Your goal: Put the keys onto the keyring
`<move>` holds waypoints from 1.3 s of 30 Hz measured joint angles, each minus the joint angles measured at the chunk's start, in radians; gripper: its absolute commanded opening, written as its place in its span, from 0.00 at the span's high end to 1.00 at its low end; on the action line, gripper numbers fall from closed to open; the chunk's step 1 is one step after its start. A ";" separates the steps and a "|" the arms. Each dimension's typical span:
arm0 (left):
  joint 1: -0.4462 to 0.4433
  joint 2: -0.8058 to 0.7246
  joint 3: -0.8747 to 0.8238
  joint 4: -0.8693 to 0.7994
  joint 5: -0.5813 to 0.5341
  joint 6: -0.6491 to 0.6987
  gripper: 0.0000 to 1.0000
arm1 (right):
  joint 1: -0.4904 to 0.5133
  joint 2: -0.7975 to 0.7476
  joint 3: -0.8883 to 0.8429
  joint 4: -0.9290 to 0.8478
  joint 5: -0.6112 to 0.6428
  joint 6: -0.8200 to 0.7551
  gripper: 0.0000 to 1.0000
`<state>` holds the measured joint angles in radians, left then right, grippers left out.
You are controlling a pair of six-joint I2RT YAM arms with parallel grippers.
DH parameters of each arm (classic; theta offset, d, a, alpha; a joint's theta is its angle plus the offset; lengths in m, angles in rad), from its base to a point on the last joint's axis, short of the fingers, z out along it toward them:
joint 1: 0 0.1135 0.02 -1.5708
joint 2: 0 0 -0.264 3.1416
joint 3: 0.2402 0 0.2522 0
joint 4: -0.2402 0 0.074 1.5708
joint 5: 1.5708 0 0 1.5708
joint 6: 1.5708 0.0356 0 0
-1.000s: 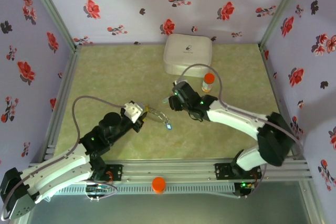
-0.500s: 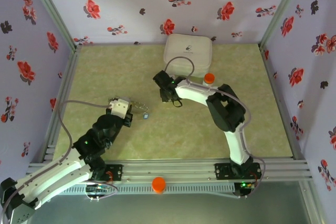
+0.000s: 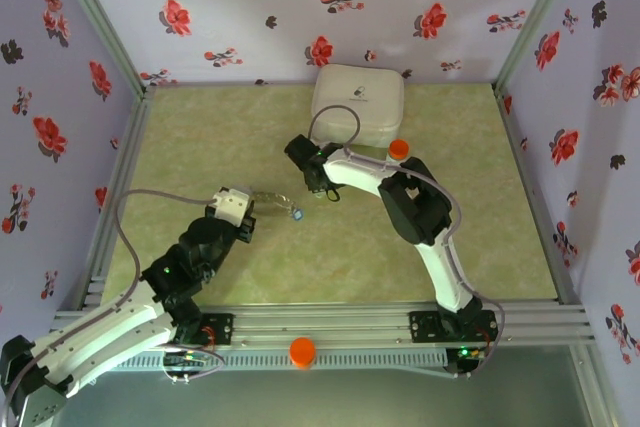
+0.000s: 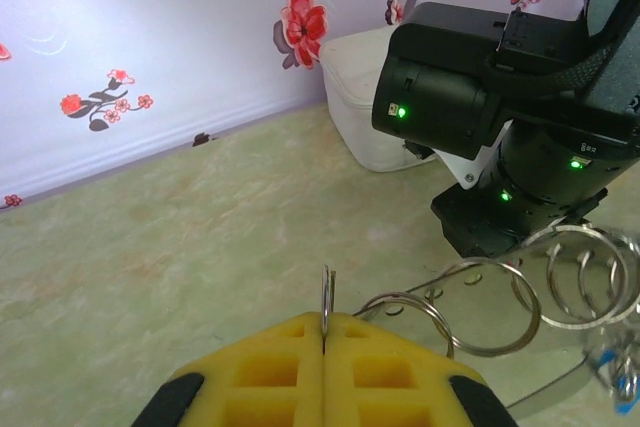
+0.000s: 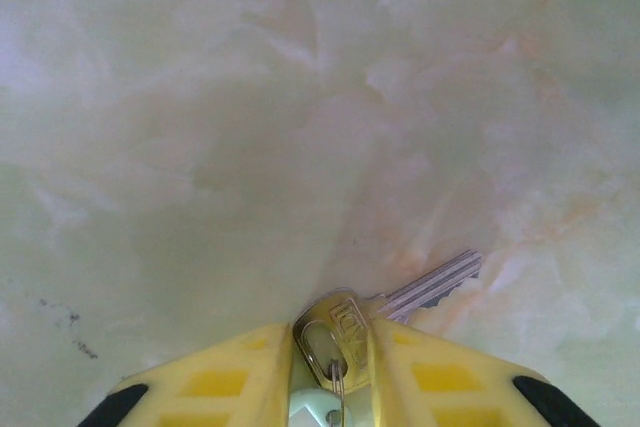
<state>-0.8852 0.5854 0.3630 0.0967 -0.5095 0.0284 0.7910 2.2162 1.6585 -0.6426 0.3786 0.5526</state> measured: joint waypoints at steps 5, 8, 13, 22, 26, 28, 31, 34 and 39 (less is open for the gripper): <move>0.000 0.003 0.000 0.002 0.013 0.008 1.00 | 0.002 0.000 0.000 -0.015 0.011 0.001 0.99; 0.000 0.021 0.000 0.016 0.021 0.020 1.00 | 0.008 -0.008 -0.008 -0.017 0.011 -0.002 1.00; 0.000 0.072 0.000 0.029 0.059 0.041 1.00 | 0.039 -0.117 -0.130 0.005 0.011 -0.014 1.00; 0.000 0.101 -0.023 0.120 0.183 0.094 1.00 | 0.094 -0.656 -0.611 0.213 -0.052 -0.178 1.00; 0.000 0.119 -0.035 0.137 0.296 0.109 1.00 | 0.074 -0.890 -0.782 0.335 -0.195 -0.316 1.00; 0.000 0.127 -0.035 0.142 0.362 0.110 1.00 | 0.056 -0.984 -0.845 0.394 -0.298 -0.376 1.00; 0.000 0.143 -0.035 0.158 0.454 0.110 1.00 | 0.036 -1.093 -0.911 0.457 -0.467 -0.457 1.00; 0.000 0.163 -0.035 0.164 0.537 0.109 1.00 | 0.027 -1.153 -0.925 0.480 -0.611 -0.518 1.00; 0.000 0.190 -0.028 0.165 0.649 0.105 1.00 | 0.027 -1.195 -0.925 0.493 -0.789 -0.580 1.00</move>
<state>-0.8848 0.7757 0.3351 0.2619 0.1390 0.1333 0.8177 1.0214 0.7338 -0.1493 -0.4103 -0.0277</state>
